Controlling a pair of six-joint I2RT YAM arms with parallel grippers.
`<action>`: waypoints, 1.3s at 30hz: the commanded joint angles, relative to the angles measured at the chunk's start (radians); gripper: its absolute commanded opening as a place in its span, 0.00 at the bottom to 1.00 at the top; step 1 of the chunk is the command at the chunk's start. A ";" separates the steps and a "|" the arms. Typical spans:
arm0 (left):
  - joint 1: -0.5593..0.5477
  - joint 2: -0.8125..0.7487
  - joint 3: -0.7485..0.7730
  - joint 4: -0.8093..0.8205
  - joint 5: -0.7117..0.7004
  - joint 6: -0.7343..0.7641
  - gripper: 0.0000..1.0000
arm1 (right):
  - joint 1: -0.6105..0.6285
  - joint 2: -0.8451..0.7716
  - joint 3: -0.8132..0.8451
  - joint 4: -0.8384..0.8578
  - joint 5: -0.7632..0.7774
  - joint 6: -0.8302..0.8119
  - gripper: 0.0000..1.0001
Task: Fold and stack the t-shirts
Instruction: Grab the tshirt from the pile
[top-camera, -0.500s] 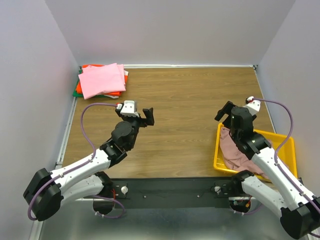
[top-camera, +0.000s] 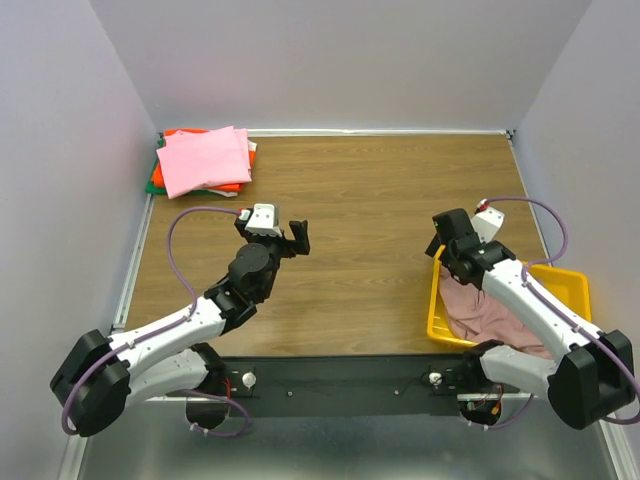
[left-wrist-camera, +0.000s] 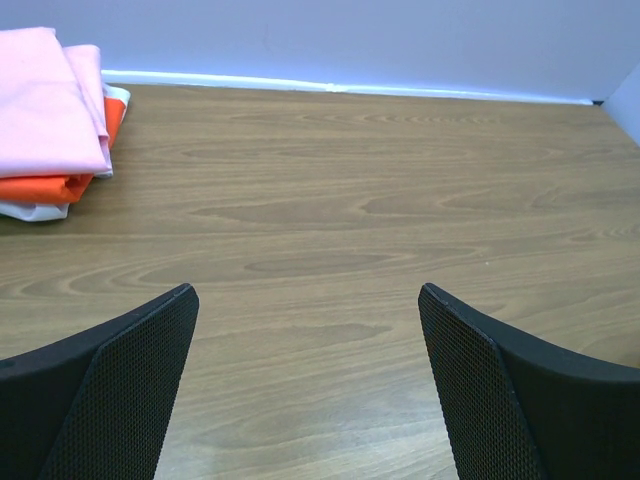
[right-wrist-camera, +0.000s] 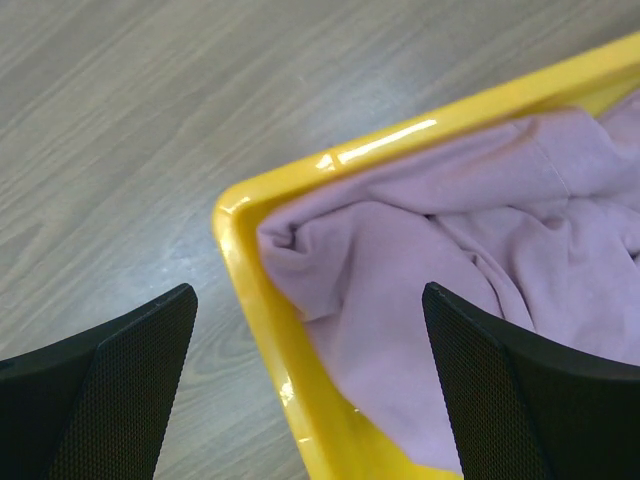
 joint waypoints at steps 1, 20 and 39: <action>-0.001 0.022 0.016 0.024 -0.013 -0.012 0.98 | -0.007 -0.006 0.002 -0.092 0.061 0.126 1.00; -0.003 0.046 0.021 0.024 -0.007 -0.021 0.98 | -0.122 -0.052 -0.138 -0.060 -0.072 0.226 1.00; -0.003 0.028 0.016 0.021 -0.019 -0.020 0.98 | -0.122 0.024 -0.293 0.146 -0.153 0.287 0.91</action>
